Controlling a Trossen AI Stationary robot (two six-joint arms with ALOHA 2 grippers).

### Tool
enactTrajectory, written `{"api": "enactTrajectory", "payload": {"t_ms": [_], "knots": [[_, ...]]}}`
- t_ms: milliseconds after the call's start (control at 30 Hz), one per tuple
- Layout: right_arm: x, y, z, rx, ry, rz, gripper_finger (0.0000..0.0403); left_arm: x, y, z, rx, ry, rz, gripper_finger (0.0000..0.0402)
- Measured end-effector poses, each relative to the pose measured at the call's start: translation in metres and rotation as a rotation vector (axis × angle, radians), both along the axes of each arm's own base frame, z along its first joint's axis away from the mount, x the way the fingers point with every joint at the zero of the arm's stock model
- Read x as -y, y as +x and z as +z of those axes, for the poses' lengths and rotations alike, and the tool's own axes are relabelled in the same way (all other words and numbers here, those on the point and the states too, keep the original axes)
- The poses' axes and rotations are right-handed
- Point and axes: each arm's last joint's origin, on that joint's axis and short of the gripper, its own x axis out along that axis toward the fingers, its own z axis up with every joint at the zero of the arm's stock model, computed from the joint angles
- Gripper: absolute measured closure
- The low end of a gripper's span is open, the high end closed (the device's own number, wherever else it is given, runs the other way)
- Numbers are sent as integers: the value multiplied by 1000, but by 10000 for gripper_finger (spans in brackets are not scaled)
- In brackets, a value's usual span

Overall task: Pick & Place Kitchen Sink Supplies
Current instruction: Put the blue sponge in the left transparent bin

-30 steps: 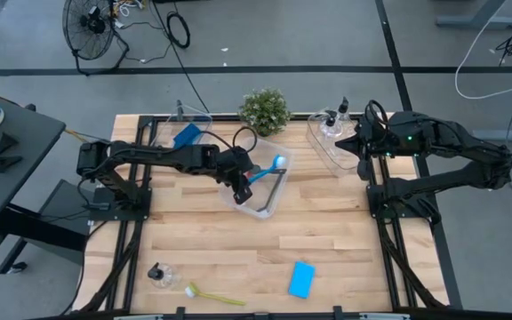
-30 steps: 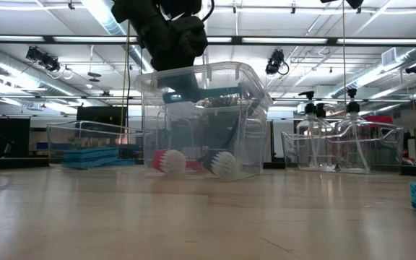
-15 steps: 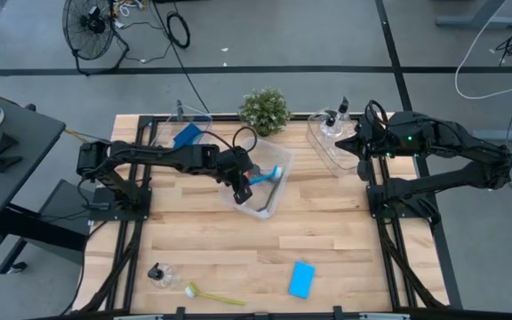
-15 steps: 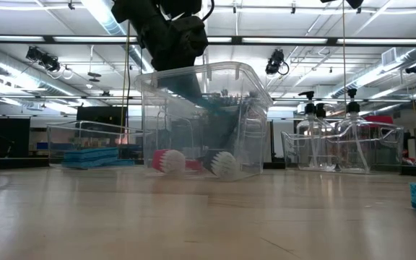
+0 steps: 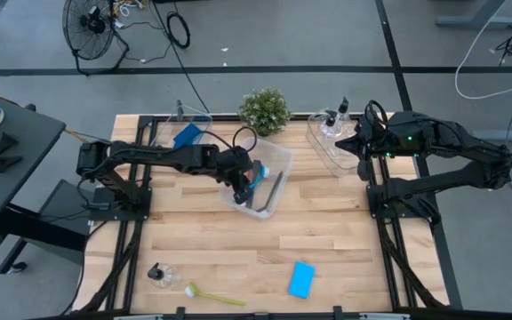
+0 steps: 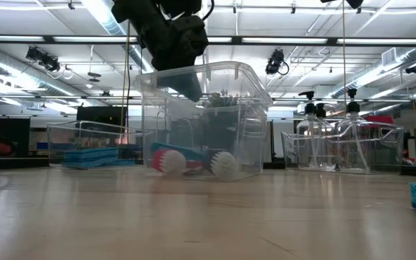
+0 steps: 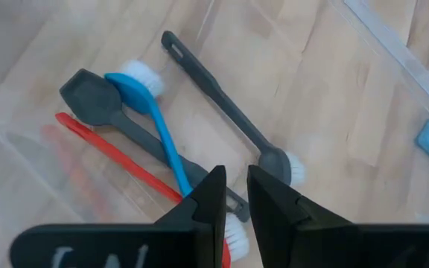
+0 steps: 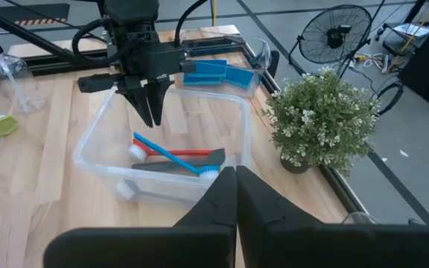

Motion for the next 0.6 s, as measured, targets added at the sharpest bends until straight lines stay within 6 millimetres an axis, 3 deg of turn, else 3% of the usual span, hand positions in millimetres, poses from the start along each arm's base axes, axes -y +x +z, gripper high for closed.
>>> {"api": "enactTrajectory", "payload": {"t_ms": [600], "knots": [[0, 0, 0, 0, -1, 1, 401, 2, -26, 38, 68, 58, -27, 340]]}}
